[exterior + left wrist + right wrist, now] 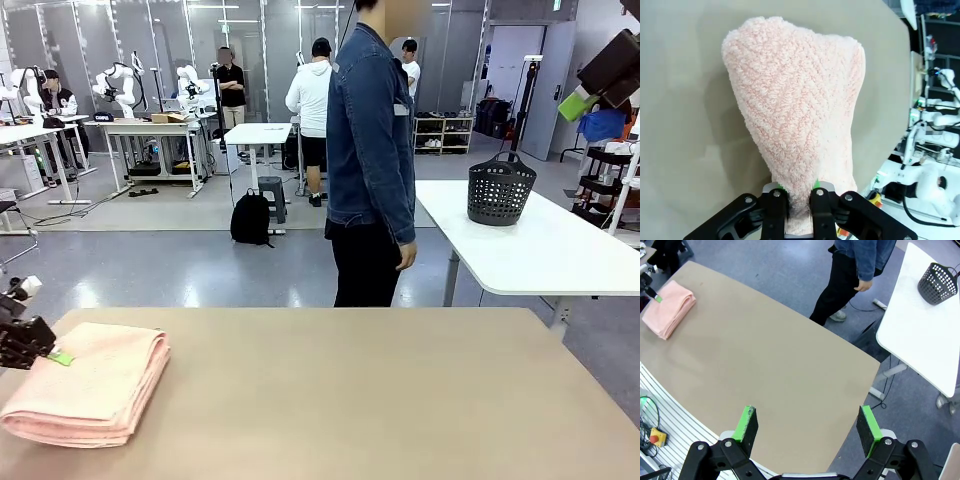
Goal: Fold the towel.
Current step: Pick up the 100 cm Hotel Towel and place it on the left side of the table.
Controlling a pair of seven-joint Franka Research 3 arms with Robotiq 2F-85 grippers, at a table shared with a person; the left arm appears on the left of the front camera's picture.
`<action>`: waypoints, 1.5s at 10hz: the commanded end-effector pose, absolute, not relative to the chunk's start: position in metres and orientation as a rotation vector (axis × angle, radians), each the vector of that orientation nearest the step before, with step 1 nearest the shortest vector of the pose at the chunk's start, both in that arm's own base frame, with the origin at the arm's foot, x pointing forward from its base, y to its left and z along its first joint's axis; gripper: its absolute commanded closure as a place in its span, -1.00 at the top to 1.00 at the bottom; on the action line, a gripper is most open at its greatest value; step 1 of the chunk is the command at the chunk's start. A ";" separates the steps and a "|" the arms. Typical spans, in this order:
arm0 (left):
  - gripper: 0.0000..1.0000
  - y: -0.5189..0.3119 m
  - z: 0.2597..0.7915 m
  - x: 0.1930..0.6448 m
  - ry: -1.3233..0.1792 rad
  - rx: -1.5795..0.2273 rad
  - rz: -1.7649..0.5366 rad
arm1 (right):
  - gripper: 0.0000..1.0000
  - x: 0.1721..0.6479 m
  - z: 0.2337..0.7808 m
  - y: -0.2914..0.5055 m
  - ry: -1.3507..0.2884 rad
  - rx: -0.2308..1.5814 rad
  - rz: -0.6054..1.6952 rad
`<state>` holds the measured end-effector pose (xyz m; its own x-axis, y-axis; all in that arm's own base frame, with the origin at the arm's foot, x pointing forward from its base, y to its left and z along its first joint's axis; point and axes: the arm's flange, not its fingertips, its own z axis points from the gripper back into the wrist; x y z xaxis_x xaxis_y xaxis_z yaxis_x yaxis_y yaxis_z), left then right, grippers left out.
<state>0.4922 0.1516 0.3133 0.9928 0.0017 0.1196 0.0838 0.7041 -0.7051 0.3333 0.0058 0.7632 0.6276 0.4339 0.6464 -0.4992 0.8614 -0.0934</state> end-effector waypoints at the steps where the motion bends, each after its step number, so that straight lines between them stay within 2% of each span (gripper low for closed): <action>1: -0.67 0.174 0.313 0.496 -0.131 -0.761 -0.094 | 1.00 0.333 0.763 0.007 -0.713 0.095 0.528; 4: -0.67 0.182 0.308 0.495 -0.173 -0.703 -0.084 | 1.00 0.333 0.763 0.007 -0.713 0.095 0.528; 5: -0.14 0.181 0.309 0.494 -0.186 -0.692 -0.077 | 1.00 0.333 0.763 0.007 -0.713 0.095 0.528; 6: 0.14 0.180 0.310 0.493 -0.190 -0.666 -0.072 | 1.00 0.333 0.763 0.007 -0.713 0.095 0.528; 7: 0.71 0.180 0.312 0.491 -0.212 -0.608 -0.064 | 1.00 0.333 0.763 0.007 -0.713 0.095 0.528; 8: 0.98 0.181 0.319 0.489 -0.230 -0.597 -0.064 | 1.00 0.333 0.763 0.007 -0.713 0.095 0.528; 15: 1.00 0.171 0.339 0.465 -0.307 -0.555 -0.049 | 1.00 0.333 0.763 0.007 -0.713 0.095 0.528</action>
<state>0.4725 0.1782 0.3397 0.9611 0.0202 0.2755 0.1336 0.8389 -0.5276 0.3333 0.0058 0.7632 0.6275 0.4340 0.6464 -0.4994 0.8613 -0.0934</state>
